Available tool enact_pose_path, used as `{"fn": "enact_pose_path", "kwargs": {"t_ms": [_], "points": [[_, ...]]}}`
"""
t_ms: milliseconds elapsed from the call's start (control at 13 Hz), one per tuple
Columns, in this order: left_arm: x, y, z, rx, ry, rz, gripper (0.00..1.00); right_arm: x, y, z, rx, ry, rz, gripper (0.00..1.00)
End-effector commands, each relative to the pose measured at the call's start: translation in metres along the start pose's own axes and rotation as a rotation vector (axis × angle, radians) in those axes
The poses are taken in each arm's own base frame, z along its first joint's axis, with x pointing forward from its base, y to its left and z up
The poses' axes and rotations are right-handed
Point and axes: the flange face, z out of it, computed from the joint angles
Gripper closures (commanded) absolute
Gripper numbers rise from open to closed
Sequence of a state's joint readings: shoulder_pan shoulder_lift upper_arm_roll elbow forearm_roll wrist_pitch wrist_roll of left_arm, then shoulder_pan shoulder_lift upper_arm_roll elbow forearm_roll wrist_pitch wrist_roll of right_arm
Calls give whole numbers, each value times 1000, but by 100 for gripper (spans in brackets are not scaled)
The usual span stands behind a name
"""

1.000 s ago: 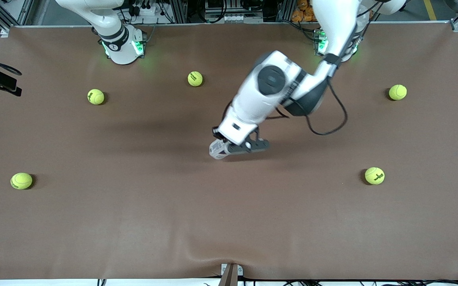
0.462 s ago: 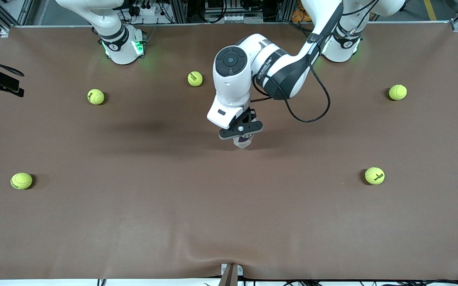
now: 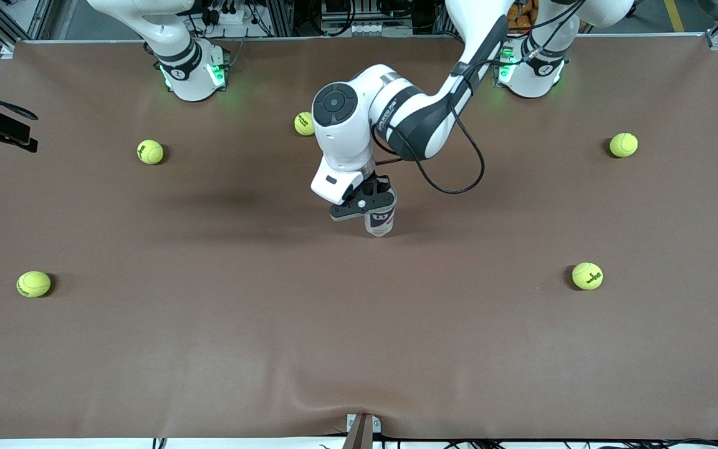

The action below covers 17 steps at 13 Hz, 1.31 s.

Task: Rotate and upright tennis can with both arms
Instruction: 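Lower the upright can onto the table with the left gripper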

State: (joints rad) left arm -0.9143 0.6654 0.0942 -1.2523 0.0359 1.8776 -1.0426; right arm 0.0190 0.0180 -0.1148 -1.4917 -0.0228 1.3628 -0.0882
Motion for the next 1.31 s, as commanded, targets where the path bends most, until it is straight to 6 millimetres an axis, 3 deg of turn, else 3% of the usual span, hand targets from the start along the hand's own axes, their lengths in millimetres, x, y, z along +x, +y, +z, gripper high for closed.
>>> {"fn": "enact_pose_path", "kwargs": {"t_ms": [0,231,615,1000,1077,1231], "points": [[5,3,-11,-6,40,-26,100,-2,5,2,-4,-6,-8,0],[1,13,-10,-54,62,-63,100,-1,4,3,-4,-7,-10,0],[-1,13,0,-36,56,-61,100,-2,24,3,1,-3,-7,0],[-2,13,12,-21,47,-60,100,-4,27,-2,1,12,-19,0],[0,13,10,-24,49,-61,99,-3,28,-2,7,15,-27,0],[0,13,10,-24,49,-61,83,-3,29,-2,7,15,-34,0]]}}
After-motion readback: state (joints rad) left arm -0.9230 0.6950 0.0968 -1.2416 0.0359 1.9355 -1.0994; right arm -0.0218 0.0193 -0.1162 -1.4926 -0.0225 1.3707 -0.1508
